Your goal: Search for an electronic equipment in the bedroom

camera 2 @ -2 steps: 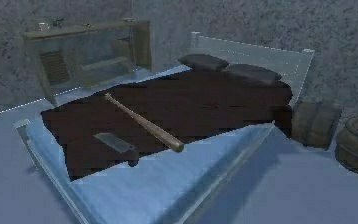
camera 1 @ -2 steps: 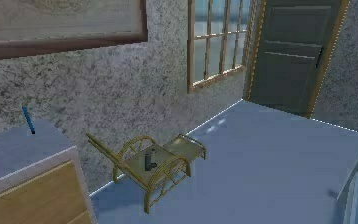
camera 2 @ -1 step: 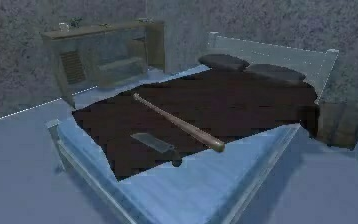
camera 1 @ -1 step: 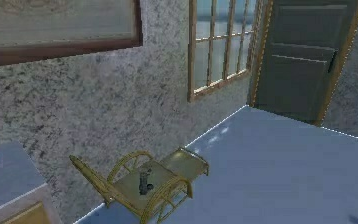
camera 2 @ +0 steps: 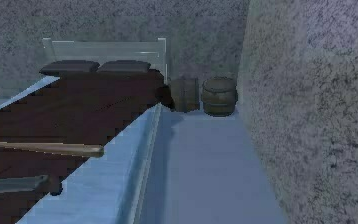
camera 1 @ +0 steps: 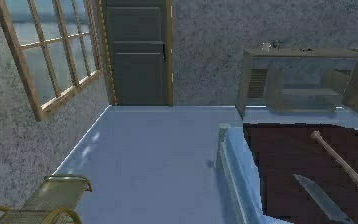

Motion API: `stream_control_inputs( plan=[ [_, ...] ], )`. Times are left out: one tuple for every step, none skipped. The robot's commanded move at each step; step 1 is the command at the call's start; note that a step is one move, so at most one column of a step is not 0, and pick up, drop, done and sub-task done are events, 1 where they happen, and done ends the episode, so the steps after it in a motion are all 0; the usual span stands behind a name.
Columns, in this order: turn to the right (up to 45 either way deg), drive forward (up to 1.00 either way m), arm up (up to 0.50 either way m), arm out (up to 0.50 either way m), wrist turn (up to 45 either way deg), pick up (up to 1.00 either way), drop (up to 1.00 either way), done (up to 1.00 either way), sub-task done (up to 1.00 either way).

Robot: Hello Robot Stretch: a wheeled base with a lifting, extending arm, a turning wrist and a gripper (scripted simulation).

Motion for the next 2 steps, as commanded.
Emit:
stream_control_inputs(
  plan=[
    [0.0,1.00,0.00,0.00,0.0,0.00,0.00,0.00,0.00],
    [0.0,0.80,0.00,0.00,0.0,0.00,0.00,0.00,0.00]
  ],
)
